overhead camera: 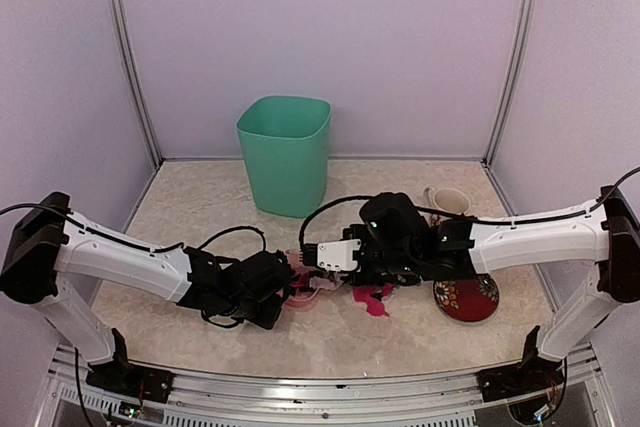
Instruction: Sweep away the paper scraps from the table
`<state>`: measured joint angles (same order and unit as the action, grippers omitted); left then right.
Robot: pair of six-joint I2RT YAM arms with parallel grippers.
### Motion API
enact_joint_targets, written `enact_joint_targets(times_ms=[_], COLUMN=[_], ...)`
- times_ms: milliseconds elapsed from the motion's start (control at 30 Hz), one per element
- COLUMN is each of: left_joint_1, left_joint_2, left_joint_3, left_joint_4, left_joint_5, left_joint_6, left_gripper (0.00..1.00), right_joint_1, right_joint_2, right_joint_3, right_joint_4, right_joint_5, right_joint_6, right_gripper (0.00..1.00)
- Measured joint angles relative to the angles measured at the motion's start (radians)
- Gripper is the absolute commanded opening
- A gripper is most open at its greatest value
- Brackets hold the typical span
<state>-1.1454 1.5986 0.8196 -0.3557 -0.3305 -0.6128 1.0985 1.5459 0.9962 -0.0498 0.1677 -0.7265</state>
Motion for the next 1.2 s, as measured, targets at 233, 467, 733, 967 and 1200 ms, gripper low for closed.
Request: enact_joint_targets(times_ms=[233,467,733,967,1200], left_joint_1=[-0.048,-0.071,-0.08,-0.079,-0.077], left_joint_2=[0.006,0.023,0.082,0.131,0.171], left_joint_3=[0.0,0.022,0.092,0.15,0.195], left_joint_4=[0.013,0.01,0.005,0.003,0.005], left_joint_5=[-0.002,0.002,0.027,0.038,0.047], left_joint_6=[0.012,0.021,0.06,0.094,0.119], left_gripper=[0.0,0.0,0.0,0.0,0.0], right_joint_1=[-0.023,-0.08,-0.145,-0.156,-0.154], right_joint_2=[-0.061,-0.125,-0.13,-0.13,-0.114], right_joint_3=[-0.006,-0.023,-0.072,-0.1,-0.106], right_joint_4=[0.01,-0.029,-0.166,-0.194,-0.154], right_joint_5=[0.18,0.381,0.467,0.369,0.233], right_joint_6=[0.052,0.22,0.491,0.645,0.695], right_gripper=[0.0,0.0,0.0,0.0,0.0])
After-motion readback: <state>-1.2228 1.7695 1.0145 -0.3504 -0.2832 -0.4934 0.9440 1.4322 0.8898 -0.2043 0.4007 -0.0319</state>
